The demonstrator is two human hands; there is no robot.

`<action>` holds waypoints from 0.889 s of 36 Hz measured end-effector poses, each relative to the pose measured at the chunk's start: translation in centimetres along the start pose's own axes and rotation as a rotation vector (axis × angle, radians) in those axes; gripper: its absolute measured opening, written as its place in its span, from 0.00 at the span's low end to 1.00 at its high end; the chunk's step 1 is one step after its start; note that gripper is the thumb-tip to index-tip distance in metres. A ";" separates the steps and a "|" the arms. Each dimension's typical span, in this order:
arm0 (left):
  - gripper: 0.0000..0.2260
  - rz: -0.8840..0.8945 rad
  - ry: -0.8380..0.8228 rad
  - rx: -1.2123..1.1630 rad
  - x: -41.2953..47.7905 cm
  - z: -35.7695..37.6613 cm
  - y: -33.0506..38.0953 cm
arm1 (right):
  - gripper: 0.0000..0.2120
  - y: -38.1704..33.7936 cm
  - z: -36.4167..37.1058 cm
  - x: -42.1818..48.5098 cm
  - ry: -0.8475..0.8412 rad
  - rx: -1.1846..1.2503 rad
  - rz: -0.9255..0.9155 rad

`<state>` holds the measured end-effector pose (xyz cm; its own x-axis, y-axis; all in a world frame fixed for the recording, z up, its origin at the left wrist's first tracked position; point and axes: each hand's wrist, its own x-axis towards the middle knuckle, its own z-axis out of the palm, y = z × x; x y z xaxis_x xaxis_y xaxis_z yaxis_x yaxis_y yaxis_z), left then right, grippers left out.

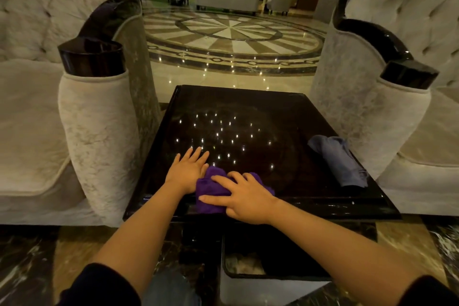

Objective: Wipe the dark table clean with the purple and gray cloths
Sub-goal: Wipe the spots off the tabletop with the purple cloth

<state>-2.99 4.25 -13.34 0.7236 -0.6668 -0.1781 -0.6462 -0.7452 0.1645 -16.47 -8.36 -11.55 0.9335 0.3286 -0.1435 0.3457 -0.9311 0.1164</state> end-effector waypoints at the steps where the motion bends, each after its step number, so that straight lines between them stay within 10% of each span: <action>1: 0.23 0.000 0.000 0.000 0.0 0.0 0.0 | 0.24 0.1 0.1 -0.1 -0.003 0.004 0.001; 32: 0.22 -0.028 0.022 0.010 -0.2 0.0 0.2 | 0.22 5.0 1.7 -16.7 -0.060 0.133 0.339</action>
<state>-3.24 4.20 -13.27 0.7465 -0.6454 -0.1616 -0.6278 -0.7637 0.1504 -30.46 -18.76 -10.28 0.9842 -0.0082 -0.1768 -0.0012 -0.9992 0.0396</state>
